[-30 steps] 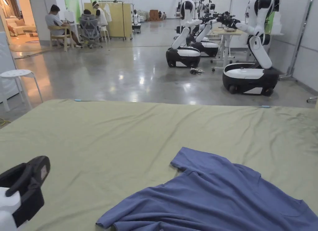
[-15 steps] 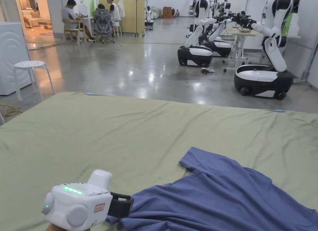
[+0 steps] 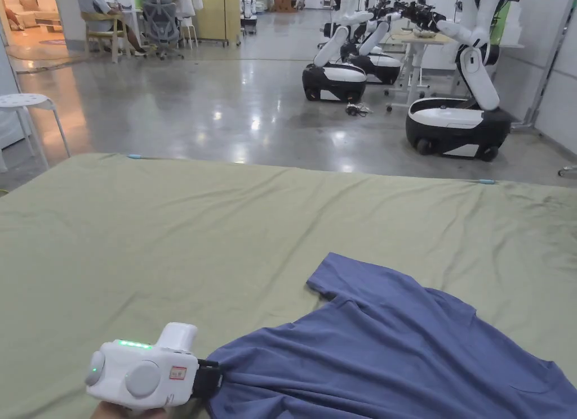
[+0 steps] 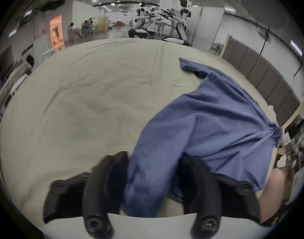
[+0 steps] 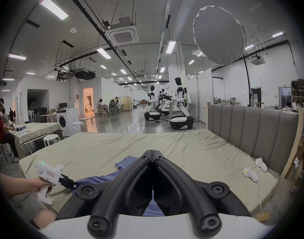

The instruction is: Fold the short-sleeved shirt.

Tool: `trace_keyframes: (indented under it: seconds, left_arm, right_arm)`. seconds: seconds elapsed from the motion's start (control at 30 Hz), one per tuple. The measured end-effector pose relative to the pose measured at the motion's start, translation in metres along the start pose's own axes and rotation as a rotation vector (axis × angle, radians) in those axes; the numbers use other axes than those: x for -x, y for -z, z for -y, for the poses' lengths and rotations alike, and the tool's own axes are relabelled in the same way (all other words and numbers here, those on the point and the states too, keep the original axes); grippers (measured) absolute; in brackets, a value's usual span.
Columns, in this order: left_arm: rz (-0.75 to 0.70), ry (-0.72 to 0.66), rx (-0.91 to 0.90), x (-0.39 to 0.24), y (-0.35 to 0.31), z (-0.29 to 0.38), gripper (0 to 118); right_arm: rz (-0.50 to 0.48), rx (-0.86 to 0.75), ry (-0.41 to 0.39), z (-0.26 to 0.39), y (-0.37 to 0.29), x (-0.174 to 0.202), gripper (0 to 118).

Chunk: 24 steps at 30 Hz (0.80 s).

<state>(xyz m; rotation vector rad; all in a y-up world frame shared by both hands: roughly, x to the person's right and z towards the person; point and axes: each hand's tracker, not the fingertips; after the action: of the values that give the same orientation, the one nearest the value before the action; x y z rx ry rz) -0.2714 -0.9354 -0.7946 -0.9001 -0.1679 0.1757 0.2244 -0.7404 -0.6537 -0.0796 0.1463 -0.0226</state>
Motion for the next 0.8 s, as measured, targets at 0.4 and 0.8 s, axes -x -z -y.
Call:
trace_keyframes:
  seconds: [0.4, 0.8]
  left_arm:
    - [0.069, -0.022, -0.135, 0.018, -0.057, -0.012, 7]
    - [0.039, 0.051, -0.142, 0.008, -0.082, 0.006, 7]
  right_arm:
    - [-0.057, 0.068, 0.035, 0.012, 0.022, -0.002, 1]
    - [-0.308, 0.362, 0.088, 0.015, 0.239, -0.019, 90]
